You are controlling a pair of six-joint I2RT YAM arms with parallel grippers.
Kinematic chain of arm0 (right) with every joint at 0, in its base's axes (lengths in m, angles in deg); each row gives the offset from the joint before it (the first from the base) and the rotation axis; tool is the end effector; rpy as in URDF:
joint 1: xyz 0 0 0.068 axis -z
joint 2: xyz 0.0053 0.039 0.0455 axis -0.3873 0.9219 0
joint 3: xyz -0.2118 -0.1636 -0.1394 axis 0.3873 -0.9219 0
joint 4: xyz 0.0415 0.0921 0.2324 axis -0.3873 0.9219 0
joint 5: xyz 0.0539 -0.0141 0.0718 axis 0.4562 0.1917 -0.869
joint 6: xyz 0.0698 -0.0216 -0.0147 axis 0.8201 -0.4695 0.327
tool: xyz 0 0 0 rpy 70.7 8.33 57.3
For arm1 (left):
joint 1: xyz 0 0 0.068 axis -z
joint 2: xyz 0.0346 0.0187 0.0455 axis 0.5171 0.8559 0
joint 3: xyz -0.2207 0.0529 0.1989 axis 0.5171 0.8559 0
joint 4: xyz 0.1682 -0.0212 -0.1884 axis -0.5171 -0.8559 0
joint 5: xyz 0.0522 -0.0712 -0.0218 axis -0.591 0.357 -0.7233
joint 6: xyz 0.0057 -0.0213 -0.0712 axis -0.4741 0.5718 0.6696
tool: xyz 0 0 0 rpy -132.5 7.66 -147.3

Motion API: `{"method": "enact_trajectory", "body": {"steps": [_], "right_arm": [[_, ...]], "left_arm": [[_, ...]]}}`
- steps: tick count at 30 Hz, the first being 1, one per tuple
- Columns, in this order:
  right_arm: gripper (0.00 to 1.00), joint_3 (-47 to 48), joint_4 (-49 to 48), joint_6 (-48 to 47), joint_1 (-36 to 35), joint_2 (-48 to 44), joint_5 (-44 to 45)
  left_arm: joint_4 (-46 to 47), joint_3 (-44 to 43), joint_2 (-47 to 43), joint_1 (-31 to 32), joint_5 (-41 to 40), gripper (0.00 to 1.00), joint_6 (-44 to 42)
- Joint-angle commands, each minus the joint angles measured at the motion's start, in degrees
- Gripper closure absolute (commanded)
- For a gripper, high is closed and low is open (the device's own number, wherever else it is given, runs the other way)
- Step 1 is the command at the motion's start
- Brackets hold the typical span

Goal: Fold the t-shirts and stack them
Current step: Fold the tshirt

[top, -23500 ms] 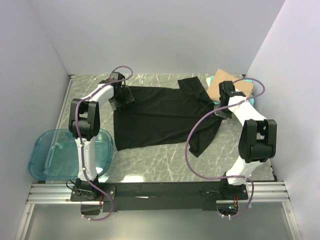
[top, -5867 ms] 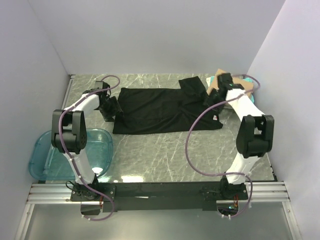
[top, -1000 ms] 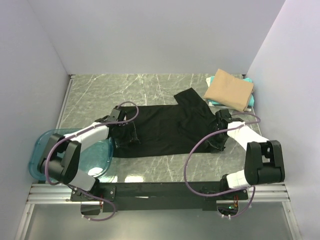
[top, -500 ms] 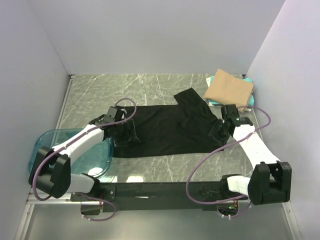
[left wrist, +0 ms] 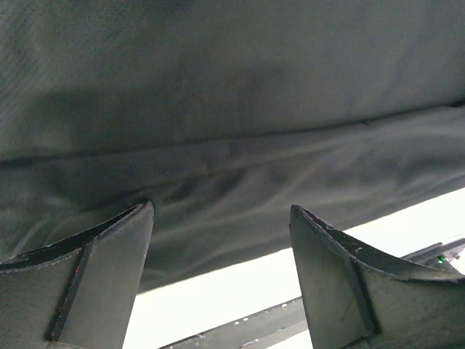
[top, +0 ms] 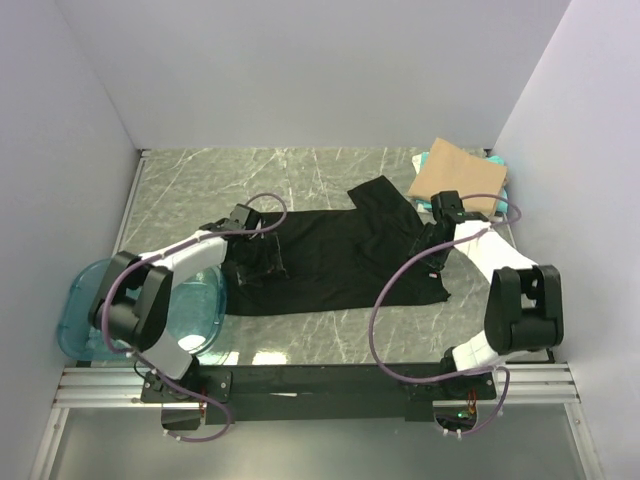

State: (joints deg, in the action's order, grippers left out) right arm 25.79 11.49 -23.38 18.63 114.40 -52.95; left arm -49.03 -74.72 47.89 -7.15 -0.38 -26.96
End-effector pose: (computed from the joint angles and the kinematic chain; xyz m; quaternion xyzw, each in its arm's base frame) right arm 0.2786 0.0251 0.2099 0.2529 0.9518 0.0914 0.1478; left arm 0.2688 -0.1360 0.1861 -0.1069 0.9653 -0.2089 0.1147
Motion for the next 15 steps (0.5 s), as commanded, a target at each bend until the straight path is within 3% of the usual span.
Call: {"method": "enact_trajectory", "body": {"steps": [1, 15], "right_arm": [[0.53, -1.53, -3.20, -1.26, -0.41, 1.54, 1.06], [0.55, -8.48, -0.66, 0.85, 0.29, 2.69, 4.23]], "left_arm": [[2.93, -1.70, 1.87, 0.09, 1.45, 0.19, -1.87], [7.42, 6.03, 5.04, 1.23, 1.80, 0.19, -2.48]]}}
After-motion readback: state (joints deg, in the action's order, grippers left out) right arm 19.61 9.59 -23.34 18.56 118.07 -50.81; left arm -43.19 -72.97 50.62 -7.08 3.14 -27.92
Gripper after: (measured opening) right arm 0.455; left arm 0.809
